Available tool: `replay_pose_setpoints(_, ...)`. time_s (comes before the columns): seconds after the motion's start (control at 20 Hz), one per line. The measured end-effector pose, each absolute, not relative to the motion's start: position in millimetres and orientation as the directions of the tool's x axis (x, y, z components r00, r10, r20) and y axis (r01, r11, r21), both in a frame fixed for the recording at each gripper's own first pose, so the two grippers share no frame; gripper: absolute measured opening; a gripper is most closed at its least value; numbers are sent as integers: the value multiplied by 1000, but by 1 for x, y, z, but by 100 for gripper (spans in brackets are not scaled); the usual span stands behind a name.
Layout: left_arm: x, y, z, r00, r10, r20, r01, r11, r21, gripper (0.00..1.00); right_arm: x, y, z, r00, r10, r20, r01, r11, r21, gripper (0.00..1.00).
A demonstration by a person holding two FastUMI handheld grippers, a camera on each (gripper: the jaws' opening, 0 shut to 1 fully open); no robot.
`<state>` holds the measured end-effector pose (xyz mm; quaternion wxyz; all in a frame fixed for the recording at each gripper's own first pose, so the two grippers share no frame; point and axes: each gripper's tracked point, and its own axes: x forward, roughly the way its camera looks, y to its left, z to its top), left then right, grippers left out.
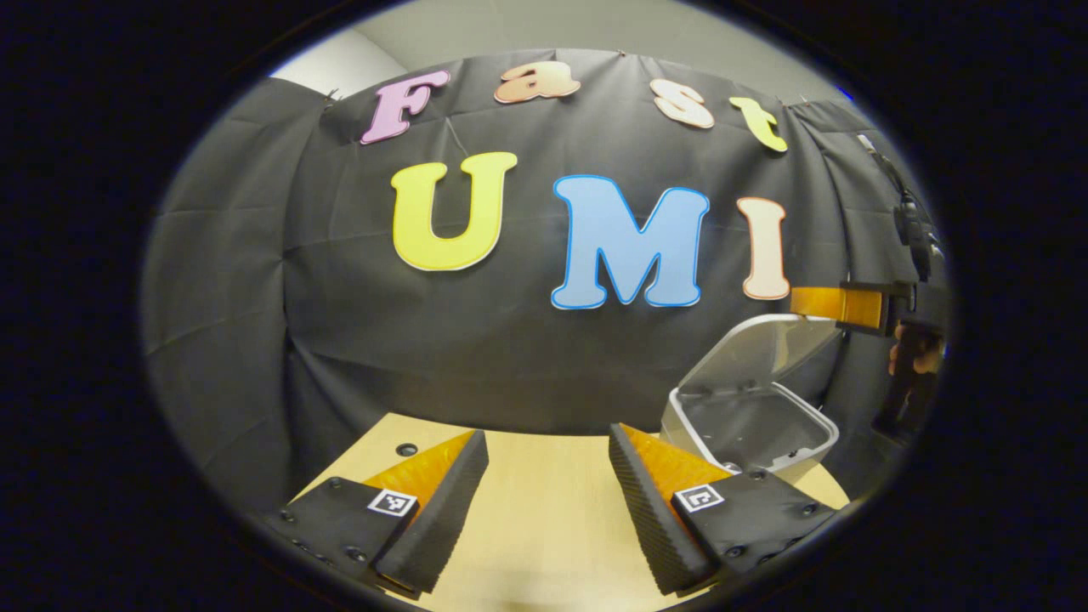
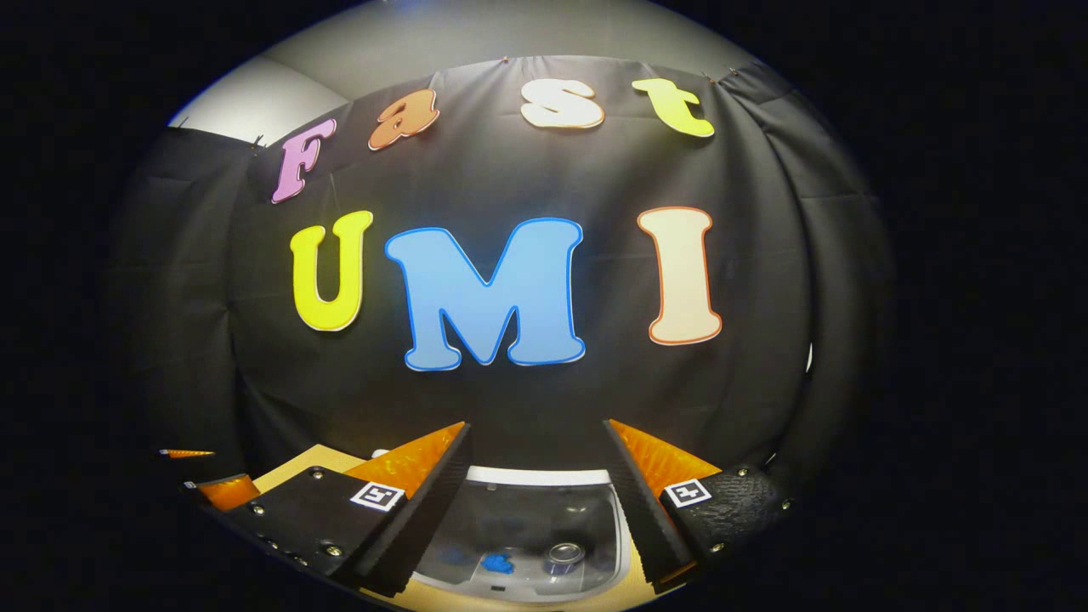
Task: Press the lid of the desktop garbage bin to open it, pick up the crumpled paper on the desktop and throw it into the bin, then pick up the pop can on the desktop and drop it into the bin, and finally close the garbage bin lid.
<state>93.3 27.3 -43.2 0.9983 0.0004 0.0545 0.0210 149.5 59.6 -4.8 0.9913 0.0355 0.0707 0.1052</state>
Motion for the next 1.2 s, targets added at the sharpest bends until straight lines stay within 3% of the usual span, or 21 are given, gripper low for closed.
replay_pose_setpoints(0.65, 65, 13, -50, 994, 30, -109, -29, 999, 14, 96, 102, 62, -106, 916, 240, -322, -223, 971, 89, 96)
replay_pose_setpoints(1.2, 65, 19, -56, 992, 43, -122, -43, 999, 7, 96, 98, 63, -125, 911, 230, -342, -223, 973, 60, 96)
